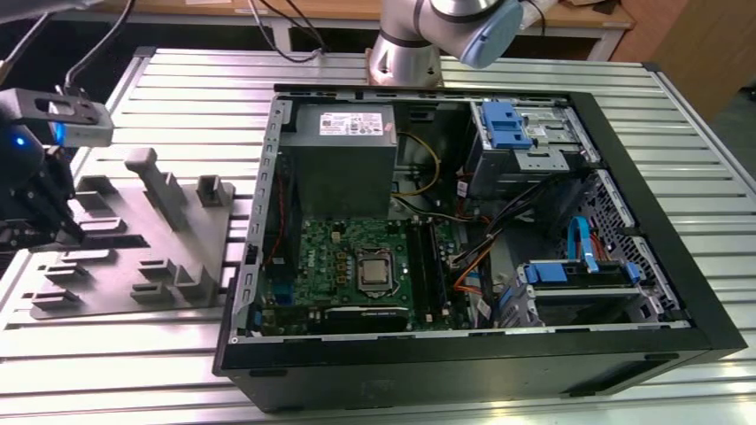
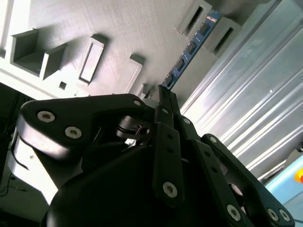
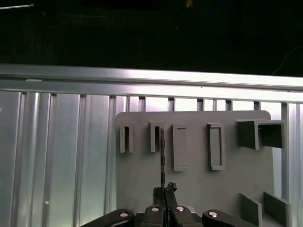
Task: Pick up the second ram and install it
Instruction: 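Pick up the second ram and move it above second insertion slot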
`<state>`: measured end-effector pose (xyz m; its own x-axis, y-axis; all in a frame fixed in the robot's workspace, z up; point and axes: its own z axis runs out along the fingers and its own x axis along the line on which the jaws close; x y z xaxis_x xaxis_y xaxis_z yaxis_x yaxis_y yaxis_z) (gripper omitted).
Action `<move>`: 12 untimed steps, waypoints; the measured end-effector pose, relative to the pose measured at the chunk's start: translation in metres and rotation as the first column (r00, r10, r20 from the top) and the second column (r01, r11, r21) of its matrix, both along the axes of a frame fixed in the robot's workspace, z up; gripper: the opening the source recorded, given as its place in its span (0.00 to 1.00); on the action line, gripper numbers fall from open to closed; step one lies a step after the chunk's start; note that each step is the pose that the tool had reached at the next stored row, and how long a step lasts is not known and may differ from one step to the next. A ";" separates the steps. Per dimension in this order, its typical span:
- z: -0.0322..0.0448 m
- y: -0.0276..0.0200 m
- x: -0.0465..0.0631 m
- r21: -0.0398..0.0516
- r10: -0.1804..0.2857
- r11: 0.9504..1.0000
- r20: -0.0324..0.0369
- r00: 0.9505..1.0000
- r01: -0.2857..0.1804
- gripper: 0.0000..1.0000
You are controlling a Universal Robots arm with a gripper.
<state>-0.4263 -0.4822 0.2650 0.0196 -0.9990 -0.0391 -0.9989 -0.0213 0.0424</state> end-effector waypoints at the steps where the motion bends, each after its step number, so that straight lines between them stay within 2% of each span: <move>1: 0.0039 0.0000 0.000 0.000 0.000 1.000 0.000 1.000 0.000 0.08; 12: 0.0472 0.0000 0.000 0.001 -0.001 1.000 0.000 1.000 0.001 0.08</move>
<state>-0.4263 -0.4822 0.3122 0.0185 -0.9990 -0.0398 -0.9989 -0.0202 0.0423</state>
